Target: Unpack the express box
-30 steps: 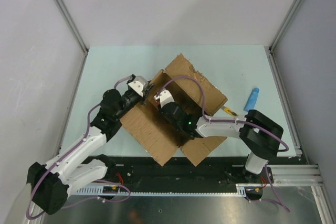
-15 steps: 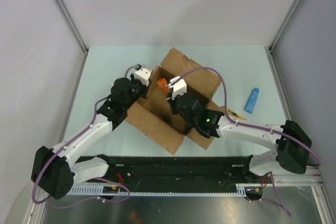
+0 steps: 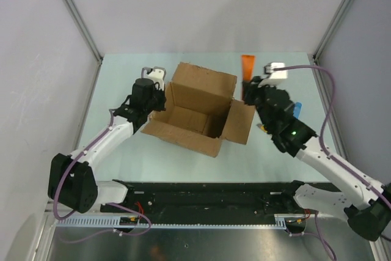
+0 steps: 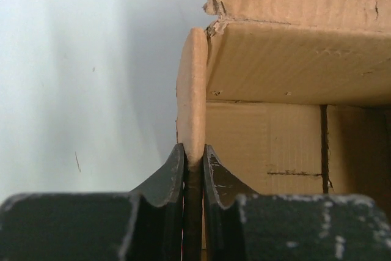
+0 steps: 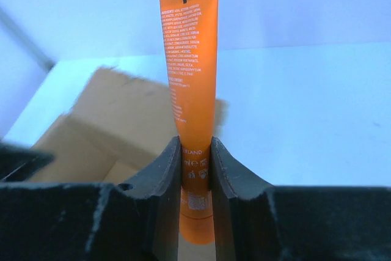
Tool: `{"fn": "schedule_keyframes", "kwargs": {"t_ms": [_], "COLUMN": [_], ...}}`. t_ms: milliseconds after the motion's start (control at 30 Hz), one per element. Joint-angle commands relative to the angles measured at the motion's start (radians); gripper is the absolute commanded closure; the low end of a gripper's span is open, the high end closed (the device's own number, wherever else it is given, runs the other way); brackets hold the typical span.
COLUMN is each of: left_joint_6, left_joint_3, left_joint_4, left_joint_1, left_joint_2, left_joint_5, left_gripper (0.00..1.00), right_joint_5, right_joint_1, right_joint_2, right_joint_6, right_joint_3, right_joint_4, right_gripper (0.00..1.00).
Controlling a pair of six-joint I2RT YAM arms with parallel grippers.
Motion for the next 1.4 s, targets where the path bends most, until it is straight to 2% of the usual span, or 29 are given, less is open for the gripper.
{"fn": "schedule_keyframes", "kwargs": {"t_ms": [0,133,333,533,600,833,967,1067,1100,1167,1200,1267,1300,1367], "left_joint_6": [-0.204,-0.261,-0.304,-0.312,-0.306,-0.286,-0.278,-0.27,-0.269,-0.266,-0.269,-0.289,-0.293,-0.295], "left_joint_3": [0.055,0.034,0.019,0.023,0.025,0.031,0.038,0.051,0.054,0.066,0.069,0.081,0.086,0.103], "left_joint_4": [-0.077,-0.111,-0.128,-0.128,-0.128,-0.126,-0.126,-0.128,-0.128,-0.128,-0.131,-0.135,-0.137,-0.14], "left_joint_1": [0.045,0.071,0.111,0.119,0.12,0.12,0.122,0.122,0.122,0.123,0.123,0.126,0.126,0.129], "left_joint_2": [0.006,-0.002,-0.006,-0.022,-0.028,-0.057,-0.072,-0.088,-0.089,-0.097,-0.102,-0.12,-0.126,-0.147], "left_joint_5": [-0.021,-0.059,-0.047,-0.039,-0.033,-0.027,-0.013,0.002,0.004,0.007,0.001,-0.015,-0.021,-0.027], "left_gripper": [0.9,0.91,0.91,0.88,0.82,0.7,0.65,0.56,0.5,0.46,0.44,0.4,0.37,0.35], "right_joint_5": [0.023,-0.018,-0.161,-0.175,-0.185,-0.244,-0.291,-0.3,-0.31,-0.311,-0.317,-0.31,-0.304,-0.307], "right_joint_1": [-0.153,-0.324,-0.521,-0.595,-0.625,-0.702,-0.73,-0.73,-0.73,-0.73,-0.73,-0.73,-0.731,-0.733], "right_joint_2": [-0.048,-0.031,0.05,0.185,0.256,0.483,0.538,0.561,0.564,0.564,0.563,0.546,0.535,0.497], "right_joint_6": [0.128,0.196,0.296,0.296,0.288,0.222,0.219,0.218,0.219,0.222,0.221,0.224,0.224,0.221], "right_joint_3": [0.021,-0.005,-0.134,-0.186,-0.189,-0.188,-0.129,-0.1,-0.091,-0.082,-0.076,-0.062,-0.057,-0.046], "right_joint_4": [-0.16,-0.283,-0.253,-0.17,-0.124,0.058,0.054,0.013,0.005,-0.019,-0.02,-0.094,-0.104,-0.125], "right_gripper": [0.84,0.85,0.87,0.87,0.87,0.83,0.83,0.77,0.68,0.56,0.46,0.38,0.31,0.27]}}
